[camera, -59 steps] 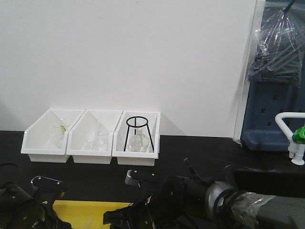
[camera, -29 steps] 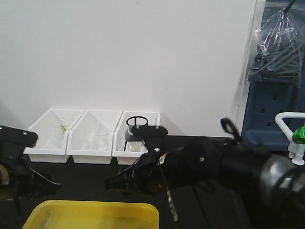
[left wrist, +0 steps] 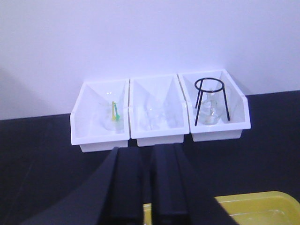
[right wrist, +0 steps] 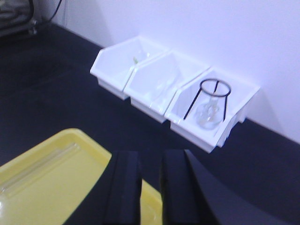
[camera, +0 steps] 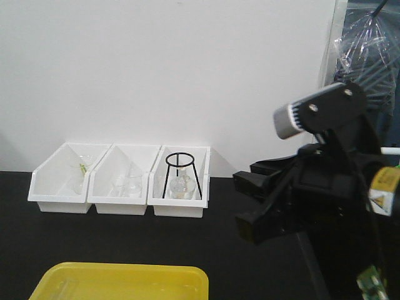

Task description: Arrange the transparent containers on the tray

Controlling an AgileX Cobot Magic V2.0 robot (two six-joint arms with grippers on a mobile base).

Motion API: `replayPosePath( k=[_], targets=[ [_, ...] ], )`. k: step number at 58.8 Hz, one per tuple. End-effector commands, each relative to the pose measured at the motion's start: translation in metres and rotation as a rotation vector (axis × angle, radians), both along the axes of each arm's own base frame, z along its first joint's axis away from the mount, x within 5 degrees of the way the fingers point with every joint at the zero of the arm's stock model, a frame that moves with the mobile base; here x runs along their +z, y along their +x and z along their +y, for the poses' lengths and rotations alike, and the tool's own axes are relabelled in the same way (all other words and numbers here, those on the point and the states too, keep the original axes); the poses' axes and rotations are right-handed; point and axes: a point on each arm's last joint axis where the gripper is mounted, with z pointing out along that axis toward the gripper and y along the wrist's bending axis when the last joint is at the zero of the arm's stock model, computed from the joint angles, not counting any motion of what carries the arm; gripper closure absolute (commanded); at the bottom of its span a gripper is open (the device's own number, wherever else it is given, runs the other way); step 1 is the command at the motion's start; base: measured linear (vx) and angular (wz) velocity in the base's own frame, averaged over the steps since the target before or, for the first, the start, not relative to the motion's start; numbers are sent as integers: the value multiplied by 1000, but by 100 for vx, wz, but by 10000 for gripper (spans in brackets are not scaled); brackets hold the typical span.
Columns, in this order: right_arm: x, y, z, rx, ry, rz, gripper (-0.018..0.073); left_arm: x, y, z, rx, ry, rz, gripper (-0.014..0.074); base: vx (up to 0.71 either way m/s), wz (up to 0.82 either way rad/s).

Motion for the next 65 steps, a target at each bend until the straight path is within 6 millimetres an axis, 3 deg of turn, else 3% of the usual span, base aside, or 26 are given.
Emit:
replayPosePath(
  k=[1, 16, 51, 57, 65],
  targets=[
    [22, -15, -11, 5, 119, -188, 349, 11, -16, 0, -41, -19, -151, 490, 0, 0],
    [12, -23, -17, 6, 112, -173, 348, -2, -39, 7, -29, -24, -155, 596, 0, 0],
    [12, -23, -17, 6, 109, -169, 348, -6, -42, 7, -31, -24, -134, 597, 0, 0],
    [12, -23, -17, 6, 109, -169, 348, -21, -52, 7, -61, 32, -155, 597, 0, 0],
    [12, -23, -17, 6, 109, -169, 348, -61, -70, 5, -125, 22, -239, 597, 0, 0]
  ],
)
